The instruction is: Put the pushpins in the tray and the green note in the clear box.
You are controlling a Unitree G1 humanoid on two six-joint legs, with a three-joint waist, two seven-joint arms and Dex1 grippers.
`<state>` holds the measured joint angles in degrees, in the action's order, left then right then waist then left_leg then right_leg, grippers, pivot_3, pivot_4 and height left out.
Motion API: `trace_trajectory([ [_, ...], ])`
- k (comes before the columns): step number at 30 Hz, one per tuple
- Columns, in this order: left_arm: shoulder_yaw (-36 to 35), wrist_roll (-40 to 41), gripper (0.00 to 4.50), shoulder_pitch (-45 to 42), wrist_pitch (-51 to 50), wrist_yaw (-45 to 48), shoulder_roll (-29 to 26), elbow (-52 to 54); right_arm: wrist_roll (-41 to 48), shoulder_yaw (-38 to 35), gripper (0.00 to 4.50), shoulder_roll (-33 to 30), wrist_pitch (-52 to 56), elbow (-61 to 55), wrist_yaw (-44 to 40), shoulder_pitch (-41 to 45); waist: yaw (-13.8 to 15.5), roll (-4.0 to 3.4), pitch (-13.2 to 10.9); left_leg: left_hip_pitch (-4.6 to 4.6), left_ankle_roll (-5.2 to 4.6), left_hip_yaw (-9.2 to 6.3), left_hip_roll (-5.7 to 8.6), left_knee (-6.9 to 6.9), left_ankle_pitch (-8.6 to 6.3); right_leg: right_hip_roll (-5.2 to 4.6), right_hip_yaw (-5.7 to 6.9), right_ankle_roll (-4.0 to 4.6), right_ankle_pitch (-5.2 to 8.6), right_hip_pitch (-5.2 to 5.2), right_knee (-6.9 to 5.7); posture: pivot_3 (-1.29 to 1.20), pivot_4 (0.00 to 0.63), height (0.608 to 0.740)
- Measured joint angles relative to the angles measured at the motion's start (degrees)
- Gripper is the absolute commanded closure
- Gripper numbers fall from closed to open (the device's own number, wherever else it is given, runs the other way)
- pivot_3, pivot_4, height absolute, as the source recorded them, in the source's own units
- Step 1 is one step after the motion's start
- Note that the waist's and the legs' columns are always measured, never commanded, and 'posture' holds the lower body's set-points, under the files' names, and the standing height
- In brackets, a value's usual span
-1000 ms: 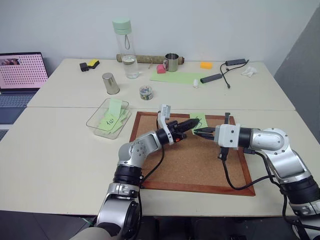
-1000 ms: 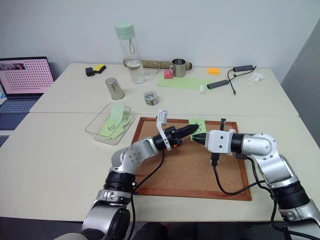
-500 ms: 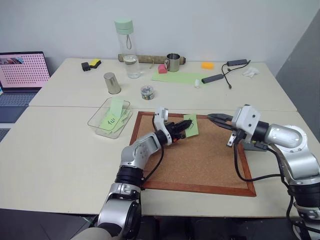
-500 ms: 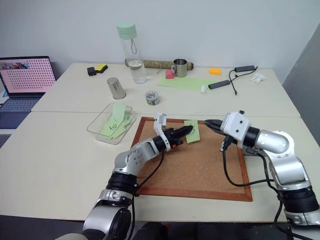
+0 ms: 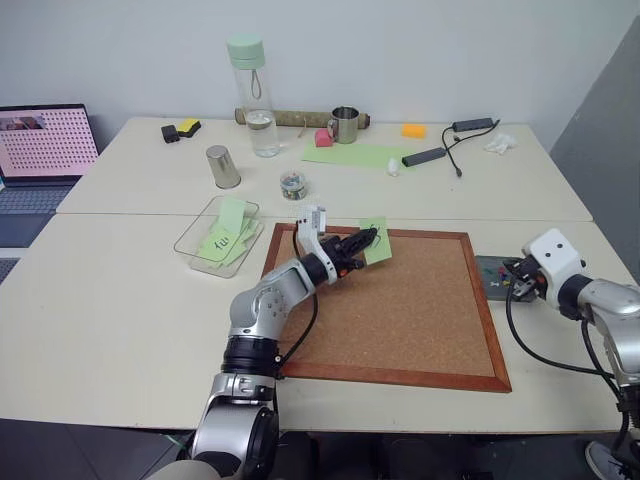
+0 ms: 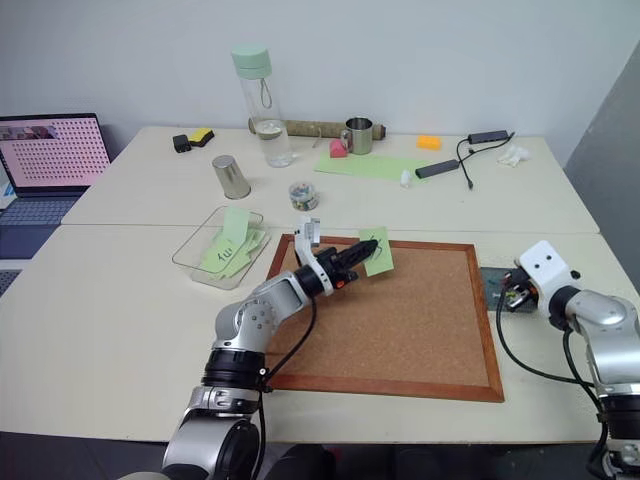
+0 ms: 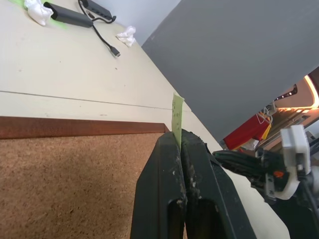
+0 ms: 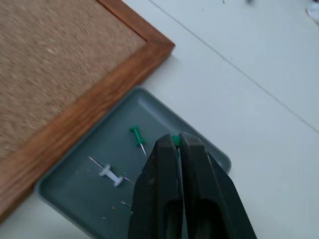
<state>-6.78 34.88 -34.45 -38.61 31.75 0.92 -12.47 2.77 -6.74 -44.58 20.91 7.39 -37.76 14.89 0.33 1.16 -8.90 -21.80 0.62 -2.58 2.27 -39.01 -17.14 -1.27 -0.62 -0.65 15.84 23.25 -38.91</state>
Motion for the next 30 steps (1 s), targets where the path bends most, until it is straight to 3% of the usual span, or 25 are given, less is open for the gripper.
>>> trace_trajectory([
  [5,-0.4,1.7,4.5,-0.1,-1.4,-1.6,0.1,4.5,0.2,0.3,2.72,0.1,-0.4,2.4,-0.3,0.3,0.0,0.0,0.0,0.0,0.0,0.01,0.0,0.0,0.0,0.0,-0.01,0.0,0.0,0.0,0.0,0.0,0.15,0.74],
  [8,-0.7,2.9,4.5,-0.1,-2.2,-2.9,-0.3,6.6,0.8,0.3,1.88,0.1,-0.1,2.1,-0.9,0.5,0.0,0.0,0.0,0.0,0.0,0.01,0.0,0.0,0.0,0.0,-0.01,0.0,0.0,0.0,0.0,0.0,0.15,0.74],
  [14,-2.0,3.3,4.5,0.2,-2.4,-6.2,-2.9,11.9,3.0,0.0,0.73,-1.1,0.8,-1.1,-3.8,0.6,-0.1,-0.02,0.0,0.0,0.0,0.01,0.0,0.0,0.0,0.01,-0.01,0.0,0.0,0.0,-0.01,0.0,0.15,0.74],
  [19,-5.1,1.5,4.5,3.8,-1.1,-7.5,-12.7,19.2,11.0,-1.3,0.73,-3.8,-2.6,-10.9,-14.7,3.5,-0.8,-0.04,0.0,0.12,0.01,-0.01,-0.08,0.08,0.0,0.11,-0.04,0.0,0.0,-0.04,0.0,0.0,0.15,0.74],
  [22,-8.6,-1.0,4.5,5.3,0.7,-8.8,-18.3,19.1,19.9,-1.3,0.73,-3.2,3.6,-17.7,-17.6,8.8,-0.7,-0.03,-0.1,0.09,0.01,-0.08,-0.09,0.05,0.0,0.11,0.01,0.0,0.0,-0.02,0.0,0.0,0.15,0.74],
  [25,-11.0,-5.4,4.5,4.1,4.6,-12.3,-22.8,15.6,29.4,-0.7,0.73,-1.8,12.7,-24.7,-18.3,16.4,-0.2,0.06,-0.1,0.03,-0.01,-0.19,-0.07,0.04,-0.01,0.09,0.11,0.02,-0.01,-0.03,0.08,0.0,0.15,0.74],
  [30,-12.2,-10.7,4.5,2.8,9.2,-13.5,-27.6,7.6,33.4,4.1,0.73,-0.5,17.7,-28.4,-19.2,18.4,1.2,0.19,-0.1,-0.18,-0.02,-0.31,0.07,0.02,-0.02,-0.1,0.26,0.0,-0.02,-0.02,0.33,0.0,0.15,0.74],
])
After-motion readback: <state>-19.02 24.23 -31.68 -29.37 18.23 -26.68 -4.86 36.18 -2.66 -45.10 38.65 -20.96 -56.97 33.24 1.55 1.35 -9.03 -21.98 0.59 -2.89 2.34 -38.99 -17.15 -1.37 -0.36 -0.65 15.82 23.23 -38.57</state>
